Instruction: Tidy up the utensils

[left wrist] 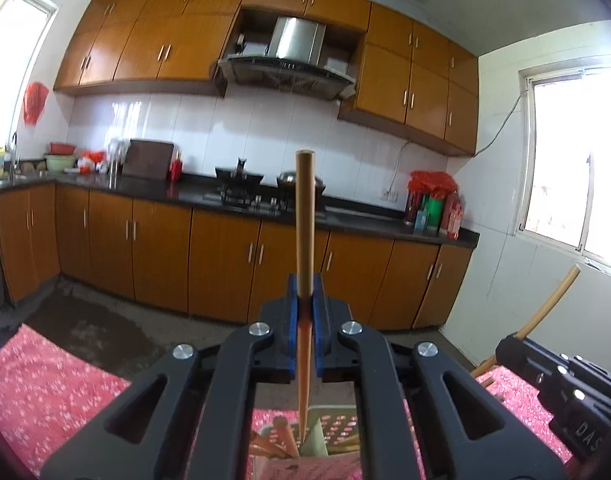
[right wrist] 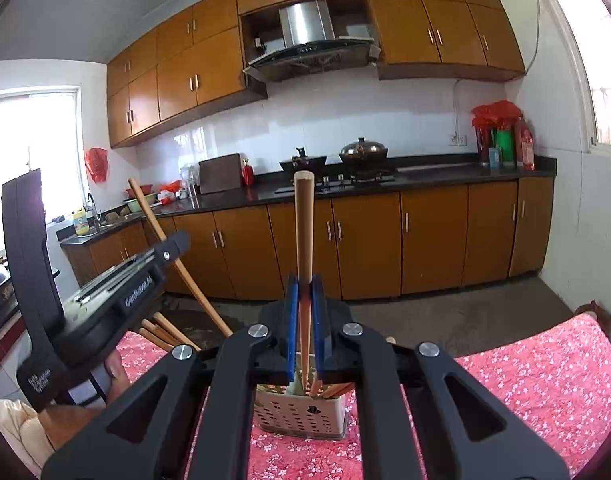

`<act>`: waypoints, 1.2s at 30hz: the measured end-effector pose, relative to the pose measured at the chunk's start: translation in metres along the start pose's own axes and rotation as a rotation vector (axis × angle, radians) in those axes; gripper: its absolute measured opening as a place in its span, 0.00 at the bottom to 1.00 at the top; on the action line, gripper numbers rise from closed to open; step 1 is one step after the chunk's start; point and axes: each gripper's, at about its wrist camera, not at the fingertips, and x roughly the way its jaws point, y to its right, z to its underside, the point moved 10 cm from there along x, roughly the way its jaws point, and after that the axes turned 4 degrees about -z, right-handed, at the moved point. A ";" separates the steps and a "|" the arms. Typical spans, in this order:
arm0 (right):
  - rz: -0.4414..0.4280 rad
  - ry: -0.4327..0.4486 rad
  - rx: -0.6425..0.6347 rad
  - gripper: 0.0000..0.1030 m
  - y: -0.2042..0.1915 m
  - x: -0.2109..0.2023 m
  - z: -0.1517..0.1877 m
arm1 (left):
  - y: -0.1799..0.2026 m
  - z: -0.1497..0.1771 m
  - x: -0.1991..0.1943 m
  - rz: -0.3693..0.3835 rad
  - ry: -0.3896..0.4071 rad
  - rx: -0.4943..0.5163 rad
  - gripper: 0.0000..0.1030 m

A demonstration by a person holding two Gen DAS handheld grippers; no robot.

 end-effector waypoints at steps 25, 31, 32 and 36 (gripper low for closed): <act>0.186 0.169 -0.070 0.98 -0.007 -0.109 -0.007 | -0.055 -0.005 -0.171 -0.025 0.099 0.123 0.96; 0.238 0.134 -0.124 0.98 -0.026 -0.134 0.028 | -0.063 0.044 -0.220 -0.088 0.062 0.187 0.96; 0.239 0.127 -0.129 0.98 -0.029 -0.137 0.034 | -0.065 0.055 -0.227 -0.106 0.050 0.196 0.96; 0.236 0.066 -0.137 0.98 -0.038 -0.147 0.070 | -0.077 0.094 -0.246 -0.189 0.010 0.218 0.96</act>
